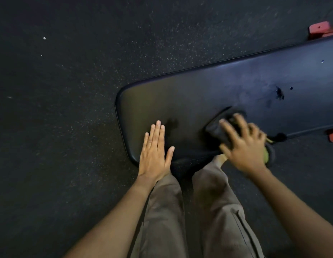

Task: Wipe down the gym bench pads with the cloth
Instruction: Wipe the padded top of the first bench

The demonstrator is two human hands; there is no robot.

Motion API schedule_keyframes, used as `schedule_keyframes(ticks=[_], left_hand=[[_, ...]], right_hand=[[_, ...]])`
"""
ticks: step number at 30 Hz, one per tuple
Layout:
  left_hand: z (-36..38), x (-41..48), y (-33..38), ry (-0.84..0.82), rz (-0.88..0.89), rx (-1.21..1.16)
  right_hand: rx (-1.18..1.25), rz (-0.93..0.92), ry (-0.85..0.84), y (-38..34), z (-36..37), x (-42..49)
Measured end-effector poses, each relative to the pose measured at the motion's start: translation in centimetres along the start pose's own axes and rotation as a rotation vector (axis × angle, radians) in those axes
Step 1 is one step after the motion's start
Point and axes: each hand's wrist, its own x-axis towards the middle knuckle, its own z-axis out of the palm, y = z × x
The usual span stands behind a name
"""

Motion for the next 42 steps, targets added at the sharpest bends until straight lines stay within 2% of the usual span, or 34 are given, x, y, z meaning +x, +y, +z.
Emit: schedule_keyframes(ticks=[3,4,5,6,9,10,12,14,17,18,19,20,23,24,26,28,31,32,33,34,37,38,40,42], left_hand=[[0.7,1.5,1.9,-0.015,0.055,-0.014],[1.0,2.0,2.5,-0.011,0.061,-0.012],[1.2,2.6,3.2,-0.004,0.059,-0.011],[1.4,3.4,4.1,0.002,0.059,-0.012],[2.2,5.1,6.2,0.008,0.047,-0.020],[2.3,5.5,6.8,0.012,0.038,-0.018],[2.8,6.4,8.3,0.019,0.031,-0.014],[3.1,7.1,9.8,0.022,0.049,-0.013],[3.9,8.3,12.1,0.018,0.073,-0.022],[4.3,8.8,13.1,0.019,0.070,-0.023],[4.6,9.2,13.8,0.020,0.061,-0.021],[4.8,9.5,14.4,0.023,0.054,-0.021],[5.5,10.7,16.2,0.022,0.049,-0.022],[5.6,10.9,16.8,0.023,0.042,-0.024],[5.9,11.4,17.9,0.030,0.025,-0.030],[6.3,11.9,19.3,0.036,0.029,-0.023],[7.0,12.7,21.0,0.027,0.050,-0.012],[7.3,12.9,21.6,0.024,0.039,-0.010],[7.6,13.0,22.2,0.021,0.016,-0.007],[7.8,13.0,22.5,0.018,-0.009,-0.002],[7.9,13.0,22.7,0.018,-0.036,0.024],[7.8,13.0,22.6,0.013,-0.034,0.031],[7.7,13.0,22.4,-0.001,-0.024,0.033],[7.6,13.0,22.4,0.000,-0.025,0.036]], right_hand=[[0.118,0.589,0.034,2.4,-1.1,5.9],[0.125,0.652,0.026,1.7,-1.4,7.8],[0.107,0.612,0.013,0.6,-1.3,8.8],[0.088,0.479,0.016,-0.1,-1.2,9.0],[-0.023,-0.104,0.047,0.5,0.1,4.9],[-0.044,-0.230,0.042,1.9,0.4,3.0],[-0.061,-0.287,0.027,6.4,0.1,0.9],[-0.058,-0.096,0.011,10.9,-0.7,1.3],[0.068,0.483,0.047,13.8,-2.2,6.5],[0.103,0.604,0.046,13.6,-2.7,8.8],[0.114,0.620,0.022,12.8,-3.0,10.5],[0.104,0.529,-0.003,12.0,-3.0,11.4],[-0.003,-0.059,0.009,12.6,-1.9,8.4],[-0.037,-0.197,0.007,13.9,-1.6,6.2],[-0.069,-0.264,-0.013,18.1,-1.6,2.8],[-0.037,-0.049,-0.009,22.2,-2.5,2.6],[0.103,0.583,0.049,23.4,-3.7,8.1],[0.124,0.680,0.038,22.6,-4.1,10.3],[0.115,0.650,0.011,21.5,-4.3,11.8],[0.100,0.491,-0.003,20.2,-4.2,12.3],[-0.009,-0.201,0.017,19.5,-2.6,8.3],[-0.030,-0.324,0.010,20.7,-2.3,6.3],[-0.067,-0.359,-0.008,24.6,-2.3,3.7],[-0.056,-0.111,-0.013,27.8,-3.0,4.3]])
